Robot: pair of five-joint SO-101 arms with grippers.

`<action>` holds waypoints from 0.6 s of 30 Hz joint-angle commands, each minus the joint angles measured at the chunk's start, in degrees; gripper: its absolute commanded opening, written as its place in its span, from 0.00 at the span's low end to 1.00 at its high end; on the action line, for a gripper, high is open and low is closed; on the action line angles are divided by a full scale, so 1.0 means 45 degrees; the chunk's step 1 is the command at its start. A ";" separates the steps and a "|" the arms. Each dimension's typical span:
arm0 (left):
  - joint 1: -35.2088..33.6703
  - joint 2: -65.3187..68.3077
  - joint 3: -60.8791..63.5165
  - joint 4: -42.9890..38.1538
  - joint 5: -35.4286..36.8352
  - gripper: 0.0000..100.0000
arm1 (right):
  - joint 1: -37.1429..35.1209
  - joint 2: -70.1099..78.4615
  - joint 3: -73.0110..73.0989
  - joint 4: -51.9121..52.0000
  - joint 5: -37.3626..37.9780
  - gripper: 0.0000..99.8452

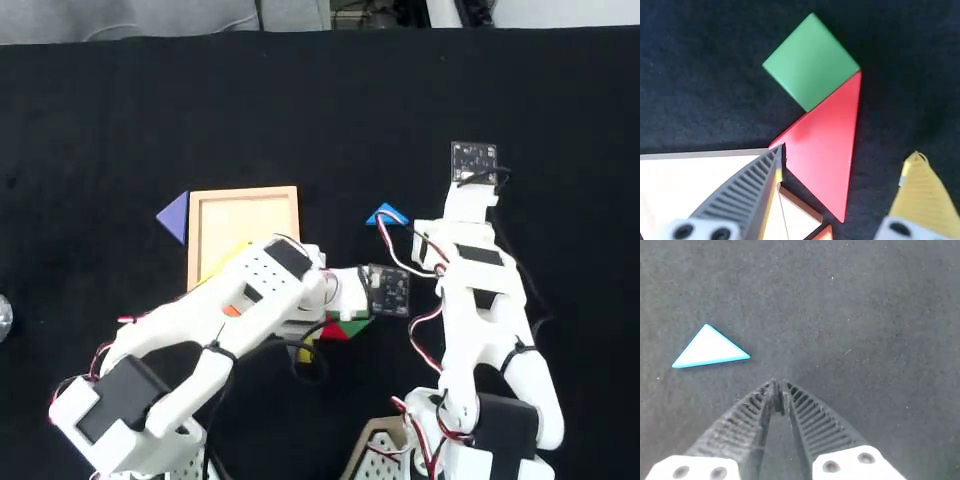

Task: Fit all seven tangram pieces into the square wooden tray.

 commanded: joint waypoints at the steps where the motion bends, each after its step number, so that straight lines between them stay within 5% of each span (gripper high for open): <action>1: -0.0303 -0.0254 -0.0205 -0.0762 0.0098 0.37 | 0.0176 0.0010 -0.0733 -0.0234 -0.0078 0.01; 5: -0.0713 0.0488 0.0420 -0.2813 0.0078 0.38 | 0.0156 0.0029 -0.0733 -0.0234 -0.0078 0.01; 18: -0.0850 0.1387 0.0537 -0.2598 -0.1602 0.37 | 0.0156 0.0029 -0.0772 -0.0176 -0.0078 0.01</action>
